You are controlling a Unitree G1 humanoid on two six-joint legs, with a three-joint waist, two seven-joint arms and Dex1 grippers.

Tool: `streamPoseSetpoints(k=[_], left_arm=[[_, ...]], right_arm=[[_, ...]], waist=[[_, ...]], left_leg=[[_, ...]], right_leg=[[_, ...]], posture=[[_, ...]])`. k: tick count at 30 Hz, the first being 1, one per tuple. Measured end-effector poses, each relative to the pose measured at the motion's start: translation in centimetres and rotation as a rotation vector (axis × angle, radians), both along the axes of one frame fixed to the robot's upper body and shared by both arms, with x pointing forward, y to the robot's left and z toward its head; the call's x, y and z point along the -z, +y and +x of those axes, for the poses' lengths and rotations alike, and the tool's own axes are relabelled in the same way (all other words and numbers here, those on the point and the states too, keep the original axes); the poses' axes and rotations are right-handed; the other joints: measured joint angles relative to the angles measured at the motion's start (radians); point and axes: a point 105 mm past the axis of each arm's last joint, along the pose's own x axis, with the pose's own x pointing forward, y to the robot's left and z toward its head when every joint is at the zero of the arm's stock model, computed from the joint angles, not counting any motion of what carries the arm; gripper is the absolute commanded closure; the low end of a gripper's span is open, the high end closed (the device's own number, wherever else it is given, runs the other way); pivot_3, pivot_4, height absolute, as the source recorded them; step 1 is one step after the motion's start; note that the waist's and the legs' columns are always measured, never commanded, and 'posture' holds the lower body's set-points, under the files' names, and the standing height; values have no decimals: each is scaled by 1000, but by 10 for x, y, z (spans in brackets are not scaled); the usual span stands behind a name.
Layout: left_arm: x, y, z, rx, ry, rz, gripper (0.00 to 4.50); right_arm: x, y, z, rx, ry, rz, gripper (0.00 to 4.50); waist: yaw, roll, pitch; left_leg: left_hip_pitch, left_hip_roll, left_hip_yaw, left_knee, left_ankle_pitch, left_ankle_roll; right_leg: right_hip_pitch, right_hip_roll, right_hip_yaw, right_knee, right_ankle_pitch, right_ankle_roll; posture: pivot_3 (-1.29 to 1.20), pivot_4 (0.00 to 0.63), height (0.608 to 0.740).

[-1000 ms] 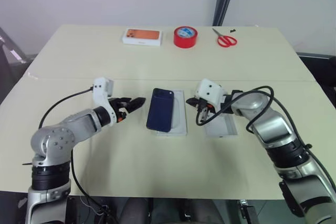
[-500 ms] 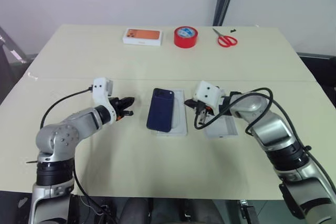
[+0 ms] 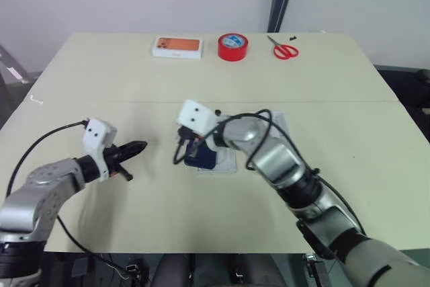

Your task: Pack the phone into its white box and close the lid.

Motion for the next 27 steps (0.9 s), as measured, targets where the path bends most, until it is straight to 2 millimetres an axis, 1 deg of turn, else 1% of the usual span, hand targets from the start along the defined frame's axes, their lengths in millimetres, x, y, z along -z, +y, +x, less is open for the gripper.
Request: streamPoseSetpoints(k=[2,3,6,10,19,22,27], left_arm=[[2,3,-8,27,8,2,4387],[4,3,-12,39,14,2,4387],[3,0,-21,70,16,2,4387],[0,1,-24,65,1,10,4387],[1,-3,-23,61,-9,-10,4387],[-1,-5,-21,60,-19,-16,4387],[0,-9,-19,68,-20,-29,4387]], right_arm=[[6,5,5,32,-2,-32,4500],[11,4,8,53,1,-51,4500],[21,-2,15,100,-10,-106,4500],[24,-10,18,115,-33,-150,4500],[24,-28,12,110,-6,-190,4500],[24,-36,6,103,4,-198,4500],[27,-39,2,100,22,-200,4500]], waist=[[-2,0,0],[-1,0,0],[-4,0,0],[-8,0,0],[-6,0,0],[-6,0,0],[-8,0,0]], left_leg=[[0,0,0,0,0,0],[0,0,0,-1,0,0],[0,0,0,-1,0,0],[0,0,0,-1,0,0],[0,0,0,-1,-1,1],[0,0,0,-1,-1,1],[0,0,0,-1,-1,1]], right_leg=[[0,0,0,0,0,0],[0,0,0,0,0,0],[0,0,0,0,0,0],[-1,0,0,0,0,0],[0,0,0,1,0,0],[0,0,0,0,0,0],[-1,1,0,1,0,0]], posture=[[0,150,740],[0,150,740],[0,150,740],[0,150,740],[0,150,740],[0,150,740],[0,150,740]])
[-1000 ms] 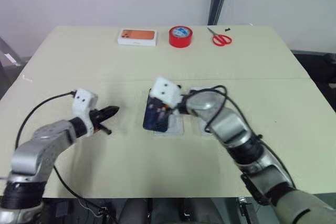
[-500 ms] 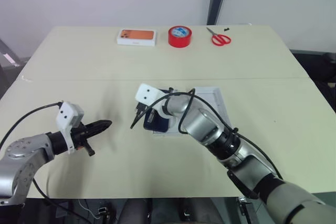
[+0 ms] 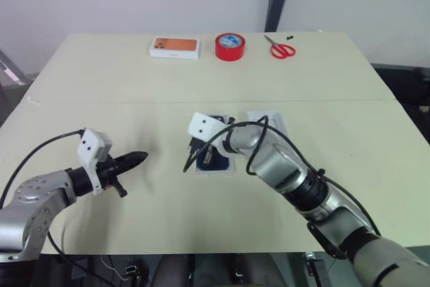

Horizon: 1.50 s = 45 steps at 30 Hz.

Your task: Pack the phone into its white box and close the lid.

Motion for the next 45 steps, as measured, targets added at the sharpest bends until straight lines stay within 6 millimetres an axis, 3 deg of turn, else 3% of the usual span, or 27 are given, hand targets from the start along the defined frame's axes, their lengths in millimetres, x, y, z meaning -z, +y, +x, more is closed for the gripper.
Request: streamPoseSetpoints(k=[8,16,19,22,25,32,38,45], left_arm=[[0,-6,-2,30,-2,-12,4387],[1,-10,-3,12,6,-18,4387],[2,-17,13,-65,27,-51,4387],[2,-29,33,-117,33,-15,4387],[5,-46,44,-110,38,12,4387],[17,-80,70,-56,81,120,4387],[27,-98,86,-35,125,177,4387],[28,-120,87,14,130,160,4387]], right_arm=[[0,11,-6,-39,7,22,4500],[-5,8,-7,-54,28,71,4500],[-24,-11,-10,-91,11,127,4500],[-36,-47,-5,-70,-12,109,4500],[-30,-77,-1,-21,14,44,4500],[-12,-96,14,52,-8,-62,4500],[6,-93,22,60,-41,-140,4500],[14,-94,24,46,-43,-170,4500]], waist=[[1,0,0],[2,0,0],[17,0,0],[29,-1,0],[26,-1,0],[22,-1,0],[30,-1,0],[32,-1,0]], left_leg=[[0,0,0,0,0,0],[0,0,0,0,0,0],[0,-1,0,1,-1,1],[0,-1,0,2,-2,3],[0,0,0,2,-2,3],[0,0,1,3,-1,3],[0,0,1,3,-1,3],[0,0,1,4,-1,3]], right_leg=[[0,0,0,0,0,0],[0,0,0,0,0,0],[2,0,-1,-1,0,0],[3,0,-1,-2,0,1],[2,1,0,-3,0,1],[2,3,0,1,0,0],[1,3,1,1,0,1],[1,3,1,1,0,1]], posture=[[0,150,740],[0,150,740],[0,150,740],[0,150,740],[0,150,740],[0,150,740],[0,150,740],[0,150,740]])
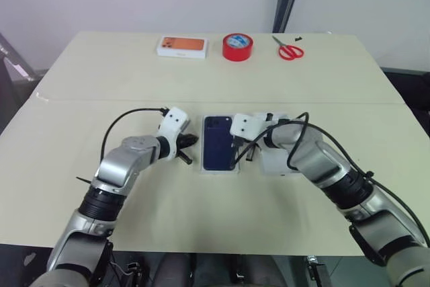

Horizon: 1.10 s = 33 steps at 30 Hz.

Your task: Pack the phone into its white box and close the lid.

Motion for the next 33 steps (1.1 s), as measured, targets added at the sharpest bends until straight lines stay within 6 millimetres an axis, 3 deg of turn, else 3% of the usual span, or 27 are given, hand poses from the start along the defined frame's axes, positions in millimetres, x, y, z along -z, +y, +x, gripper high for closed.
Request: streamPoseSetpoints(k=[5,20,26,33], left_arm=[[0,-12,-3,53,17,6,4387],[7,-65,-46,381,114,34,4387],[9,-86,-49,427,126,25,4387],[10,-90,-49,429,133,11,4387]], right_arm=[[4,-6,-10,-29,39,-13,4500],[7,-62,-47,-24,123,-109,4500],[7,-81,-54,24,141,-134,4500],[8,-86,-59,32,150,-137,4500]], waist=[[2,0,0],[5,0,0],[5,0,0],[4,0,0]], left_leg=[[0,0,0,0,0,0],[0,0,0,1,0,0],[0,0,0,2,0,0],[0,0,0,2,0,0]], right_leg=[[0,0,0,0,0,0],[2,0,0,-1,0,1],[3,0,0,-1,0,1],[3,0,0,-1,0,1]], posture=[[0,150,740],[0,150,740],[0,150,740],[0,150,740]])
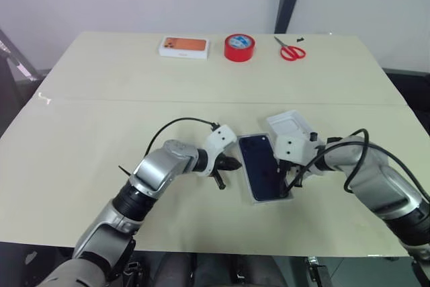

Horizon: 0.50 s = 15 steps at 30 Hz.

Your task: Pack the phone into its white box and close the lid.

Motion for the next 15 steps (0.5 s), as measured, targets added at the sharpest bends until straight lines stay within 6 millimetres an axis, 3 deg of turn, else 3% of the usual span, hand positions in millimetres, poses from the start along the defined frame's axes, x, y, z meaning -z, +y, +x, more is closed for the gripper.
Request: streamPoseSetpoints(k=[7,10,15], left_arm=[[-2,5,0,7,-6,3,4387],[-2,10,-2,8,-7,5,4500],[-11,31,2,-42,-37,-46,4500]], right_arm=[[0,1,-1,-5,14,11,4500],[-2,0,-6,13,77,63,3670],[-24,-4,-13,38,105,147,1155]], waist=[[-1,0,0],[-3,0,0],[-6,0,0]], left_leg=[[0,0,0,0,0,0],[0,0,0,0,0,0],[1,1,0,0,0,0]], right_leg=[[0,0,0,0,0,0],[0,0,0,1,0,0],[0,1,0,1,0,0]], posture=[[0,150,740],[0,150,740],[0,150,740]])
